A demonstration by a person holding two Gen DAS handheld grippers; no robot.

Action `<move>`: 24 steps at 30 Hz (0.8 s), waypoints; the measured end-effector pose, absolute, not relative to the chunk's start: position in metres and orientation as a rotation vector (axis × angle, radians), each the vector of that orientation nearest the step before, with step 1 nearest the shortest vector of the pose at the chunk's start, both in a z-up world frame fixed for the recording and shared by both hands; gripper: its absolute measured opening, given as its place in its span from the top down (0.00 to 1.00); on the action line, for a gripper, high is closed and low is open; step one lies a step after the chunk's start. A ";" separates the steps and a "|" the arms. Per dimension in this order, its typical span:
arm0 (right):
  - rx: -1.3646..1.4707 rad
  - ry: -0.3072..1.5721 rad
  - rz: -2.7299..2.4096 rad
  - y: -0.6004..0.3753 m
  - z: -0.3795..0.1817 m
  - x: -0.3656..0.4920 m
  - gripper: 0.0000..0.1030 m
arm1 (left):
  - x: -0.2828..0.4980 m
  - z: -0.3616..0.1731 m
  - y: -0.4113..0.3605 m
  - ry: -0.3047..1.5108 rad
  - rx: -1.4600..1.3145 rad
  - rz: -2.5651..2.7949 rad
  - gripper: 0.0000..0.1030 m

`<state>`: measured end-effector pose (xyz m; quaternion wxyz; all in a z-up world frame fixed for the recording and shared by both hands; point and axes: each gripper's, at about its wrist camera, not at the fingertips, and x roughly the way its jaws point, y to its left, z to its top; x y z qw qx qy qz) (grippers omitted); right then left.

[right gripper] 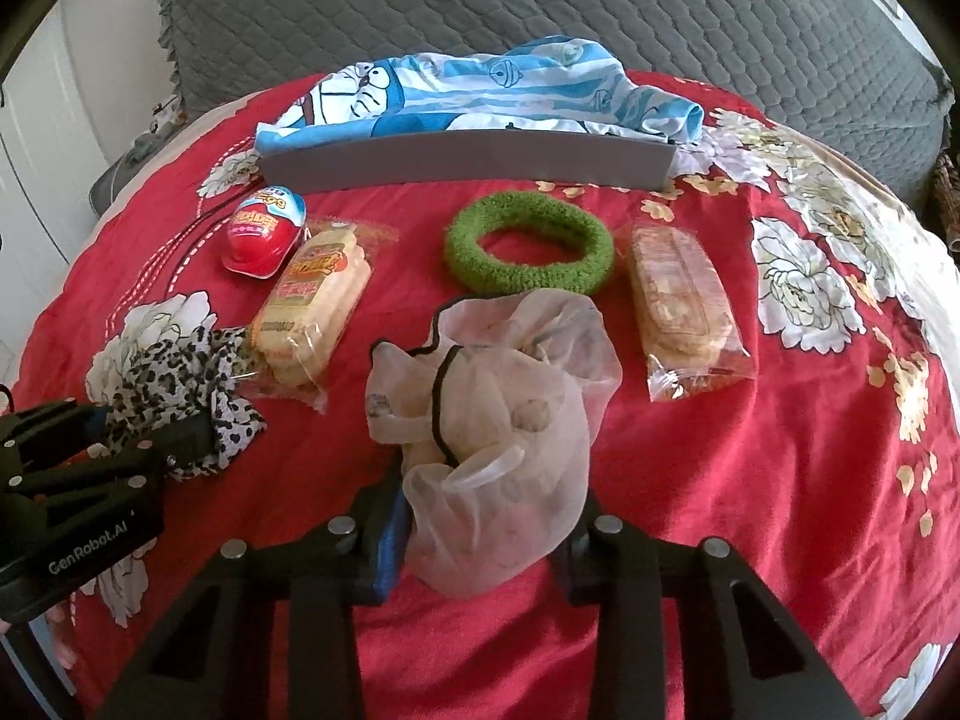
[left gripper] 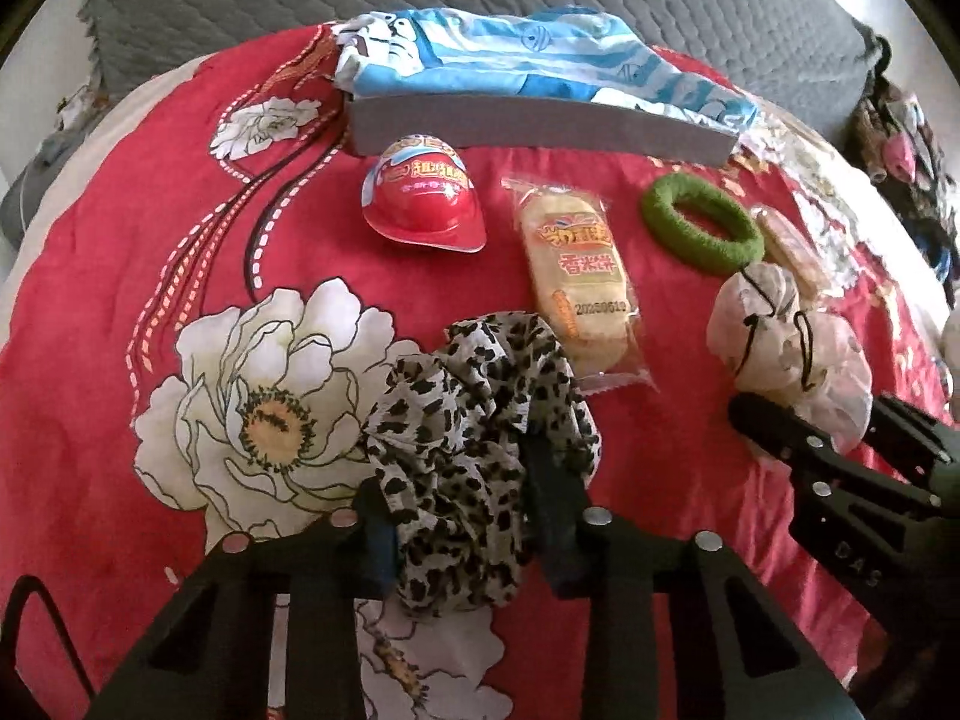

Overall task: Organize objects
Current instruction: 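Grasp the leopard-print scrunchie with the left tool while the right tool grasps the beige mesh scrunchie, then lift both scrunchies and carry them toward the striped shirt in the gray tray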

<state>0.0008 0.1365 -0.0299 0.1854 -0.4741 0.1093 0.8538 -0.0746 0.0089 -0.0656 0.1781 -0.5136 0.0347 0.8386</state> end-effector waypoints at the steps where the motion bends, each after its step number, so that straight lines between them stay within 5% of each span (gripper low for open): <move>1: -1.338 0.314 2.407 0.137 -0.030 0.001 0.65 | -0.074 -0.066 0.009 0.097 -1.450 2.376 0.71; 11: -1.341 0.330 2.427 0.137 -0.027 0.003 0.82 | -0.070 -0.061 0.009 0.111 -1.426 2.384 0.89; 24: -1.324 0.363 2.465 0.137 -0.011 0.014 0.83 | -0.067 -0.051 0.001 0.032 -1.444 2.353 0.92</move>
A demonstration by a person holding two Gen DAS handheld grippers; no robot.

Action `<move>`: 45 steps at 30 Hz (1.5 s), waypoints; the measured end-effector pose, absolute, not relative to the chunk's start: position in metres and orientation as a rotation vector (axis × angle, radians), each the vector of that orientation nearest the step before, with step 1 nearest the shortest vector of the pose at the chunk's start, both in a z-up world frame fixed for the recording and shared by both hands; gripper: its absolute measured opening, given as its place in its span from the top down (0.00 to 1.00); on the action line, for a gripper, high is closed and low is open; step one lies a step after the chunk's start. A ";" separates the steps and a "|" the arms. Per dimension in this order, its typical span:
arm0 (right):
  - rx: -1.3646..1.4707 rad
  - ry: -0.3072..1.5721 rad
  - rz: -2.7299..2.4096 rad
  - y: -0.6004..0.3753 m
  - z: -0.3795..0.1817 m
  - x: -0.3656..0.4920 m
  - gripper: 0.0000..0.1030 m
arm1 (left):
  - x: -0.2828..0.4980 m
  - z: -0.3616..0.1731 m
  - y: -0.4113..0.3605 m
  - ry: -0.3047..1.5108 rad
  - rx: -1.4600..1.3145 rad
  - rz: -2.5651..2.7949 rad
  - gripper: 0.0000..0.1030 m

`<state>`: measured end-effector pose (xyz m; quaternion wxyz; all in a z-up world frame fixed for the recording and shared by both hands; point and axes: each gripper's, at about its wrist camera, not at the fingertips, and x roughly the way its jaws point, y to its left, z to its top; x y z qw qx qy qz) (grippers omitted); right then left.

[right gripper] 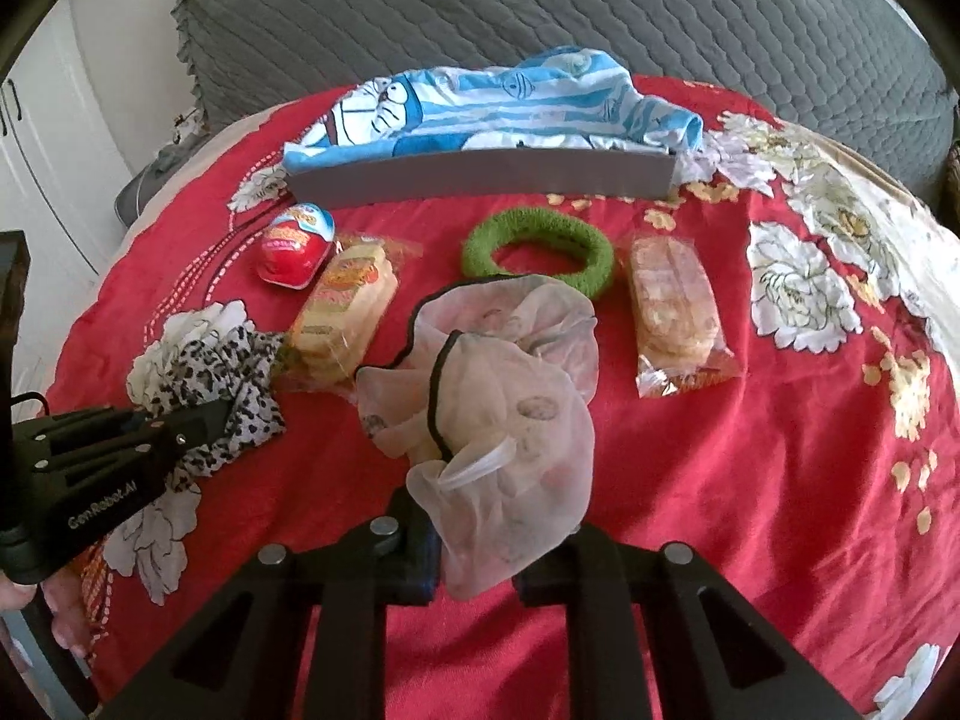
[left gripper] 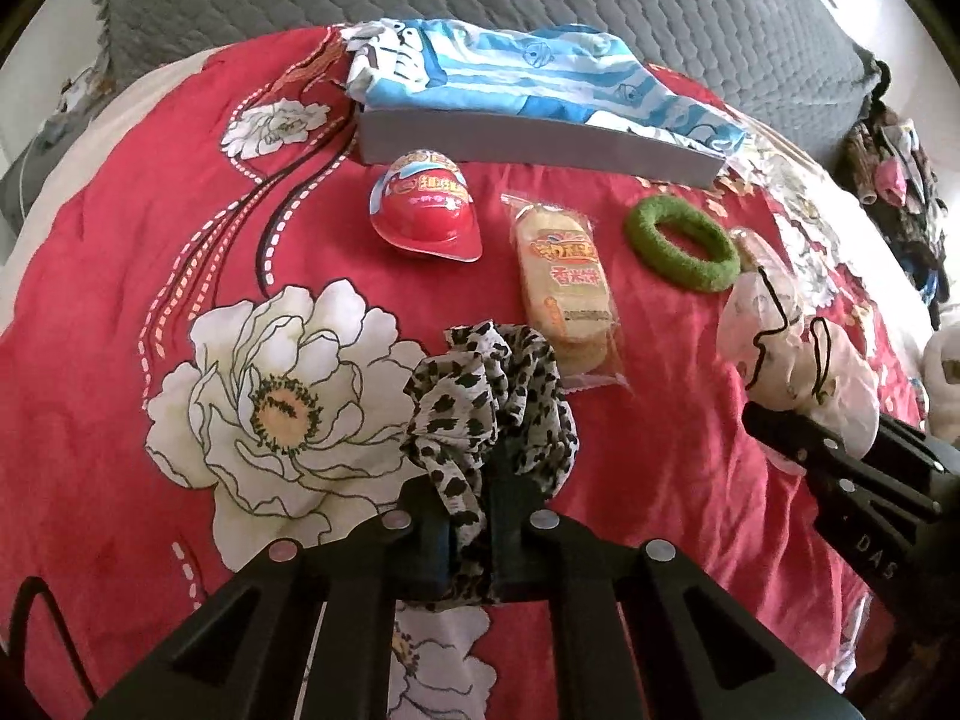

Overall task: Organize objects
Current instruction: 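Lift both scrunchies and carry them toward the striped shirt in the gray tray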

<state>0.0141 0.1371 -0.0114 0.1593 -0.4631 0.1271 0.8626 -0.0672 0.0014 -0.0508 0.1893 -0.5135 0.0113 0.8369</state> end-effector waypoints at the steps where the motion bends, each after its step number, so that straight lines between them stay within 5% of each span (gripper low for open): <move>1: -1.322 0.364 2.470 0.137 -0.010 0.014 0.83 | -0.065 -0.048 0.002 0.039 -1.437 2.350 0.92; 16: -1.322 0.310 2.535 0.136 0.022 0.022 0.83 | -0.062 0.004 0.009 0.048 -1.395 2.414 0.92; 32: -1.249 0.370 2.576 0.175 0.140 0.004 0.83 | -0.075 0.117 0.044 0.177 -1.293 2.571 0.92; 45: -1.209 0.354 2.586 0.205 0.205 -0.003 0.83 | -0.101 0.154 0.058 0.071 -1.349 2.575 0.92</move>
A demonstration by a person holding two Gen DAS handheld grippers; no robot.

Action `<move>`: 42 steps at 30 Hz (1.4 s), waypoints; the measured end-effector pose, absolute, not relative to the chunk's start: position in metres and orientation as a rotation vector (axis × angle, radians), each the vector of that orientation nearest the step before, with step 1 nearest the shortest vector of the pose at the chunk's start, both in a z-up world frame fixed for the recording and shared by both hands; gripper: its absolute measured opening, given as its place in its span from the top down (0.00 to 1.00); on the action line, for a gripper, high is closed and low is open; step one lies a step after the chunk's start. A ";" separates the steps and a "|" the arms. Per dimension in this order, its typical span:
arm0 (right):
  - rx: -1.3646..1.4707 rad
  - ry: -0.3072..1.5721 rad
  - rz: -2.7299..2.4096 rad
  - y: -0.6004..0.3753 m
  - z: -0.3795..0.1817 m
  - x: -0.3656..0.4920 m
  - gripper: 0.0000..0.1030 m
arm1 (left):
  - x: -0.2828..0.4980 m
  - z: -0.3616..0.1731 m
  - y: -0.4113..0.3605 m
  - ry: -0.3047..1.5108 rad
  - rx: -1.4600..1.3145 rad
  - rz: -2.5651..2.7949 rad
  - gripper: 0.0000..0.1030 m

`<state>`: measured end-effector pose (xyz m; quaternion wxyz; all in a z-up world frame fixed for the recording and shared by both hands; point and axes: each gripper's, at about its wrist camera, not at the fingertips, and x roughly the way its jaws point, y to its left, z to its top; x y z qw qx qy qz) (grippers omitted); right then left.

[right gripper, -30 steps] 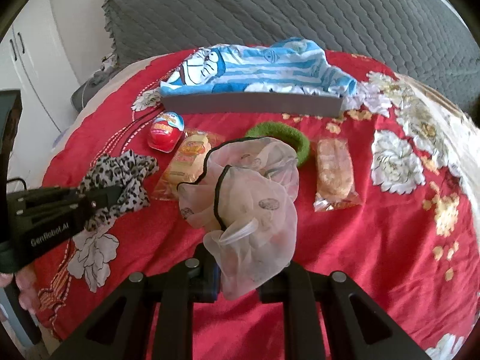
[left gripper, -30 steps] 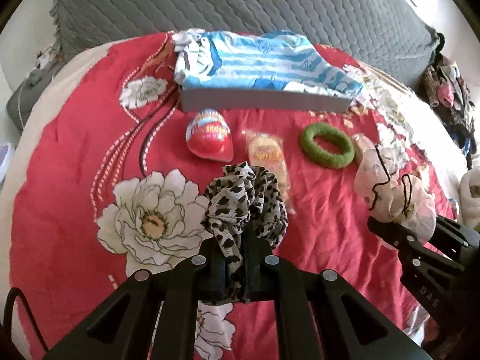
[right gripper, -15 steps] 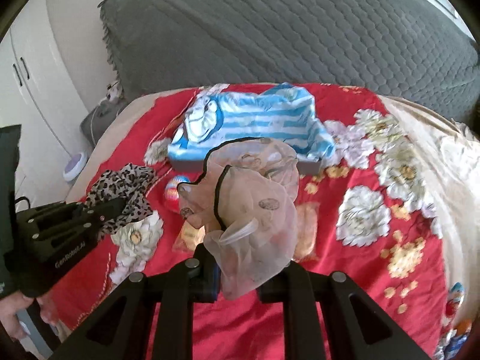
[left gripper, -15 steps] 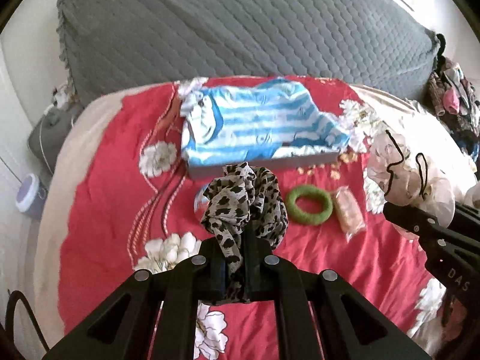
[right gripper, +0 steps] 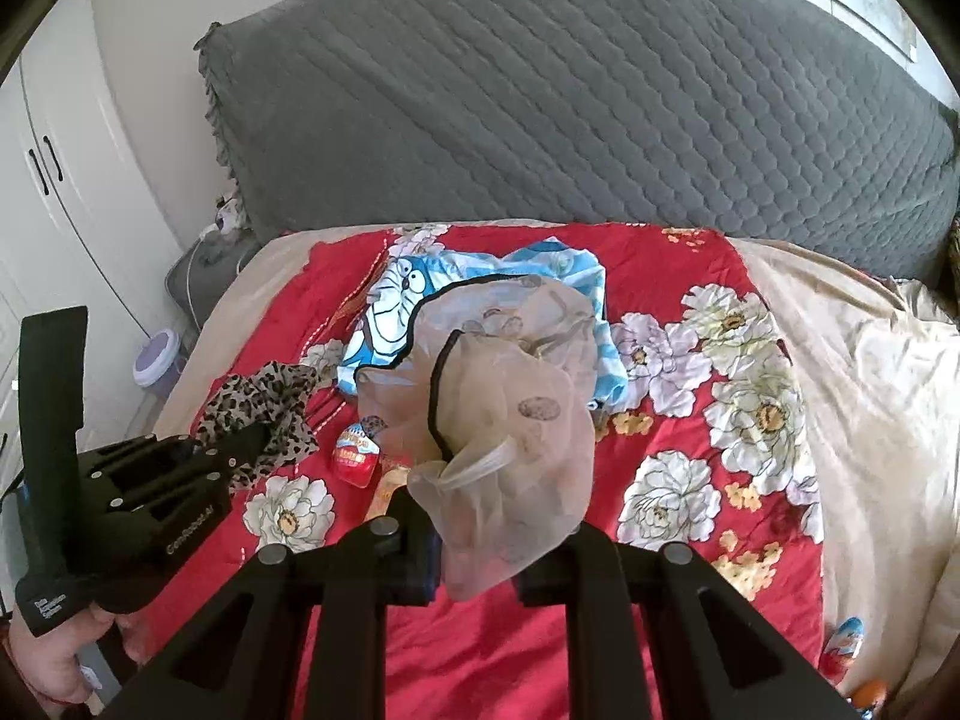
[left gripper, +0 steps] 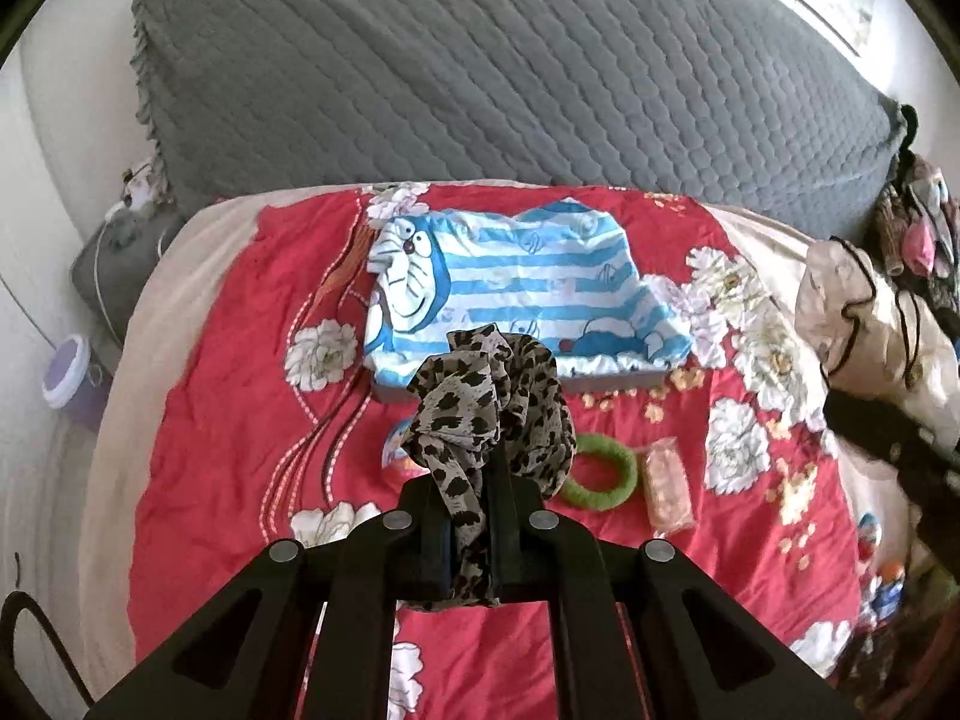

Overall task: Organize objects
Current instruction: 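Lift both scrunchies and carry them toward the striped shirt in the gray tray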

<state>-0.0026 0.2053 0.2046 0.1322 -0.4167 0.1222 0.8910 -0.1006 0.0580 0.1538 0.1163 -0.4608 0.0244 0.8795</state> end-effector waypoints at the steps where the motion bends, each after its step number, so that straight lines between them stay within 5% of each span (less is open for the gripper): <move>1: -1.212 0.344 2.587 0.207 0.208 -0.005 0.83 | -0.106 0.158 0.060 0.071 -1.348 2.576 0.92; 13: -1.257 0.209 2.584 0.217 0.250 -0.038 0.83 | -0.139 0.198 0.083 0.407 -1.240 2.565 0.92; 37: -1.144 0.246 2.621 0.233 0.235 -0.073 0.83 | -0.201 0.194 0.059 0.034 -1.273 2.624 0.92; 42: -1.131 0.245 2.643 0.231 0.232 -0.074 0.83 | -0.207 0.189 0.053 0.078 -1.255 2.662 0.92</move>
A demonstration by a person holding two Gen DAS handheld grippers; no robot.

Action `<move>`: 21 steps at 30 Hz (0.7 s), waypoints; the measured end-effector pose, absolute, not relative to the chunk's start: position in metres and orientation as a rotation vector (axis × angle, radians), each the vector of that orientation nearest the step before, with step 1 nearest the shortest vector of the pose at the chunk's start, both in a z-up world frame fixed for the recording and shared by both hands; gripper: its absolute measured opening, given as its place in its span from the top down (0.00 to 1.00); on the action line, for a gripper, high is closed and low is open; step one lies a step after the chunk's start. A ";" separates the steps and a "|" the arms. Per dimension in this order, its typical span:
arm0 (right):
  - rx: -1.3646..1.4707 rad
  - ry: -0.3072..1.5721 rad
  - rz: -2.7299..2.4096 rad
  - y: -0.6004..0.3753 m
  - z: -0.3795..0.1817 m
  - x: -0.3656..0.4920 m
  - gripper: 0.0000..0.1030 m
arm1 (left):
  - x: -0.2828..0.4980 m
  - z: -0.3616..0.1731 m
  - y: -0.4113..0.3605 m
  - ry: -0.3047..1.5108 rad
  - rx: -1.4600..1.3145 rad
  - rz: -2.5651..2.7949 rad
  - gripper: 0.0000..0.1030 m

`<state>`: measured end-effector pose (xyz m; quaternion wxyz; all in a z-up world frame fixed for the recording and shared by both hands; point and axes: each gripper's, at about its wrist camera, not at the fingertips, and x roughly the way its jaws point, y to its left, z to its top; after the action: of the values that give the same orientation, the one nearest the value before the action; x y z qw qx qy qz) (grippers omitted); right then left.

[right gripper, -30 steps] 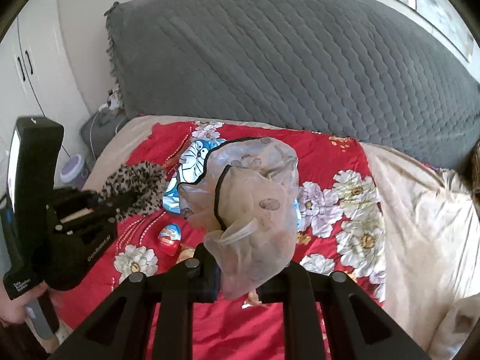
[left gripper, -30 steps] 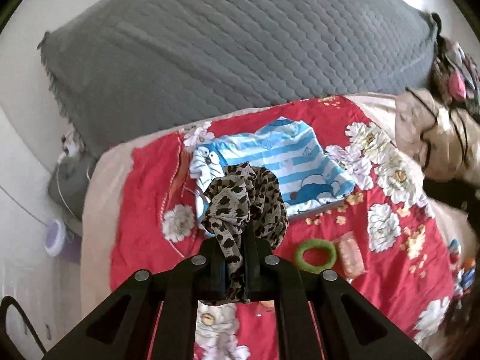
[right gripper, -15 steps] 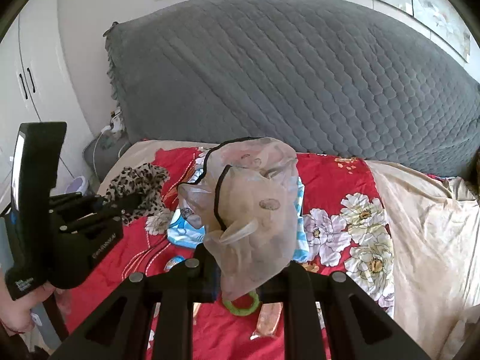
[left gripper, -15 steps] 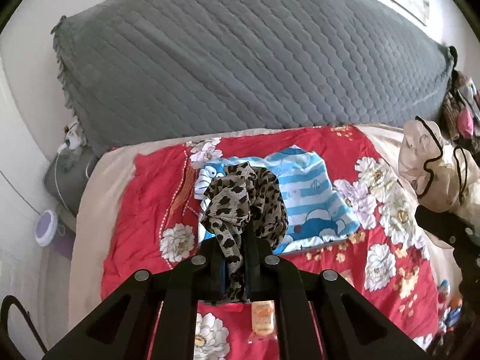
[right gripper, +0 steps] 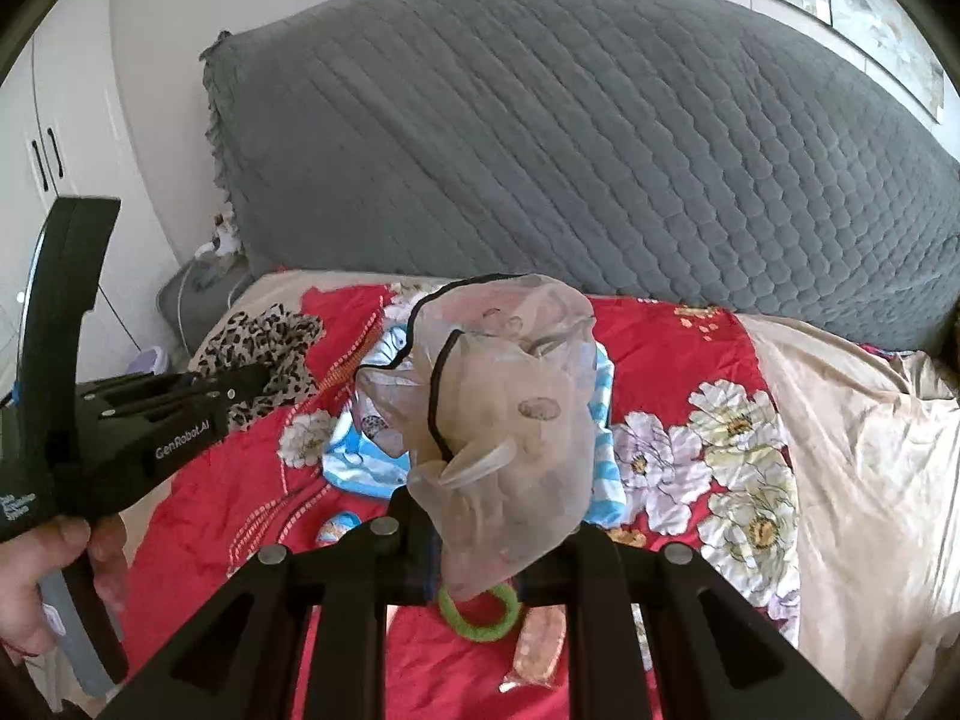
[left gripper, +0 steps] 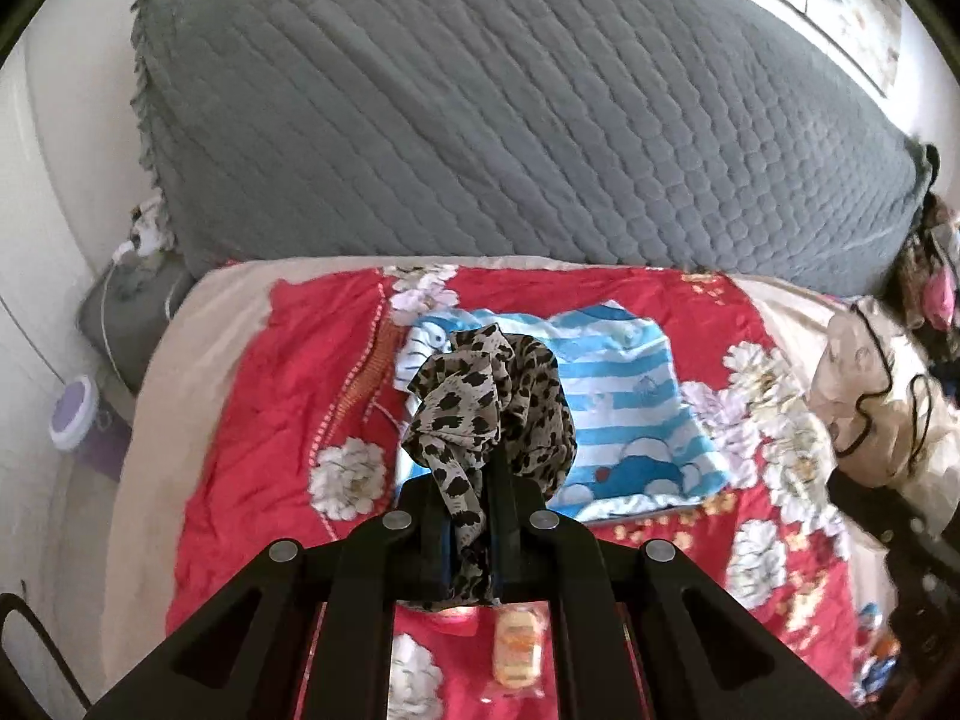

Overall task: Organize objects
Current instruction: 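Lift both scrunchies and carry them toward the striped shirt in the gray tray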

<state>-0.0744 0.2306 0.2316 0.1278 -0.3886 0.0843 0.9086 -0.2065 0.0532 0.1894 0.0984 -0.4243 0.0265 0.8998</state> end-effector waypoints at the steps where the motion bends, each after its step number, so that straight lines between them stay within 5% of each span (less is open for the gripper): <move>1: -1.131 0.248 2.648 0.231 0.230 -0.077 0.83 | -0.208 0.187 0.053 0.093 -1.254 2.674 0.92; 21: -1.187 0.260 2.596 0.258 0.184 -0.138 0.83 | -0.262 0.148 0.060 0.068 -1.282 2.668 0.92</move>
<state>-0.1383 0.2577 0.1845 0.1370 -0.4101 0.0900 0.8972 -0.2620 0.0598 0.1477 0.0906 -0.4311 0.0228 0.8974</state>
